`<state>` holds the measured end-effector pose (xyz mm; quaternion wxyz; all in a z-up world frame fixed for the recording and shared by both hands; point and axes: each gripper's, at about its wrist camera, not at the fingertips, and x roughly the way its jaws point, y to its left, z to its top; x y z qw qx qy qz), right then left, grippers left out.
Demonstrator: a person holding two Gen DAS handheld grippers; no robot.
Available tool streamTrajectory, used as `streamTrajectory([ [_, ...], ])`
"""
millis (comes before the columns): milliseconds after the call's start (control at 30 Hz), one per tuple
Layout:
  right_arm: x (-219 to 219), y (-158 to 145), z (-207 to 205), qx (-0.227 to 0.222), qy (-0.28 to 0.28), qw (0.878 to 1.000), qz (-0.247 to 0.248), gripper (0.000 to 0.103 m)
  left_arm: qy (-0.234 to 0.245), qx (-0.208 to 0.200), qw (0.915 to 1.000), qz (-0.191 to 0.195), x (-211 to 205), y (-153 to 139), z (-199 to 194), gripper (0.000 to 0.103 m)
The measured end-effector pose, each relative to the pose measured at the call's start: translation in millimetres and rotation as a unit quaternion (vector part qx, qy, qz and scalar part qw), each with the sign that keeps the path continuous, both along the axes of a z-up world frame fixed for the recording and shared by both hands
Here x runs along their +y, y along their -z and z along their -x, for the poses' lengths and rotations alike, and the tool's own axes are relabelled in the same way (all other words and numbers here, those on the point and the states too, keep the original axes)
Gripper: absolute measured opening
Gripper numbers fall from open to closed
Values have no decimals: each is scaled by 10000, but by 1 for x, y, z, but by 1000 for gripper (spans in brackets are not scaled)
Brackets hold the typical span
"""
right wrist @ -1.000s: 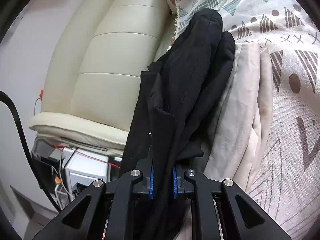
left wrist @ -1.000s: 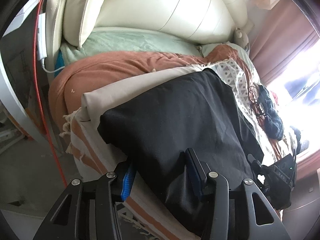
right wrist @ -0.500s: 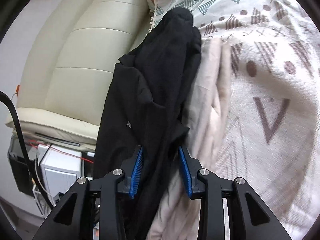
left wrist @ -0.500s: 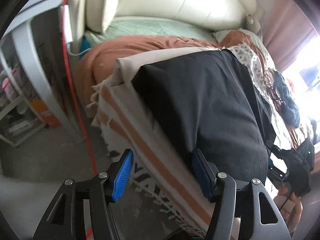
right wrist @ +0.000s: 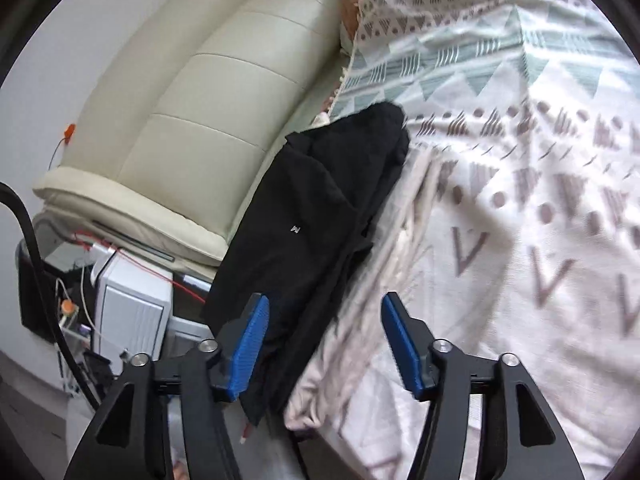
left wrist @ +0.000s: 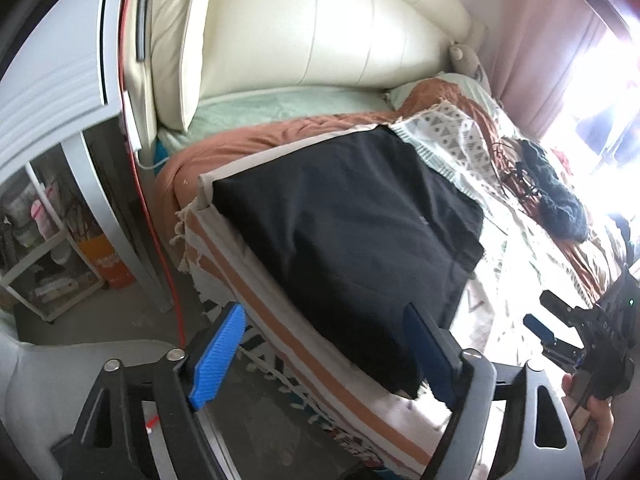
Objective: Fold large clothes
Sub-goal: 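Open both tools and pull them back from the placed shirt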
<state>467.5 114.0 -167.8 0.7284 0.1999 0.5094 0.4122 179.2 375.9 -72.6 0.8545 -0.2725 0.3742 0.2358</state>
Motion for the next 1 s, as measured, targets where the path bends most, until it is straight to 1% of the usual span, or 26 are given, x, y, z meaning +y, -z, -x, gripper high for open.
streamTrajectory([
  [33, -5, -2, 1, -34, 9, 10000, -1, 72, 1, -17, 10000, -76, -8, -6, 2, 88],
  [133, -30, -12, 7, -95, -68, 9999, -72, 76, 17, -57, 9998, -183, -25, -19, 5, 93],
  [167, -41, -19, 11, -179, -108, 9997, -97, 79, 39, -63, 9997, -213, -32, -23, 6, 93],
  [200, -51, -25, 14, -256, -121, 9995, -114, 85, 72, -68, 9996, -251, -39, -28, 7, 94],
  [233, -58, -29, 15, -265, -139, 9994, -166, 88, 143, -85, 9993, -325, -50, -34, 8, 95],
  [267, -75, -37, 20, -263, -142, 9992, -269, 90, 188, -102, 9990, -386, -57, -38, 10, 95],
  [333, -96, -52, 28, -495, -57, 9985, -224, 99, 252, -184, 9982, -518, -73, -50, 14, 99],
  [367, -109, -61, 33, -621, -14, 9977, -253, 102, 270, -223, 9978, -558, -80, -54, 16, 99],
  [433, -134, -75, 39, -686, 57, 9970, -350, 103, 317, -306, 9972, -609, -94, -63, 20, 99],
  [533, -158, -94, 49, -902, 157, 9956, -207, 103, 428, -428, 9960, -660, -115, -77, 26, 99],
  [733, -187, -127, 75, -1319, 166, 9911, 13, 103, 688, -761, 9912, -836, -154, -104, 43, 100],
  [800, -194, -134, 84, -1406, 205, 9898, 44, 103, 761, -881, 9896, -846, -165, -109, 51, 100],
  [933, -208, -143, 108, -1590, 269, 9867, 191, 103, 828, -1103, 9855, -990, -183, -115, 70, 100],
  [1000, -212, -145, 125, -1728, 325, 9835, 436, 103, 909, -1177, 9836, -1016, -193, -116, 81, 100],
])
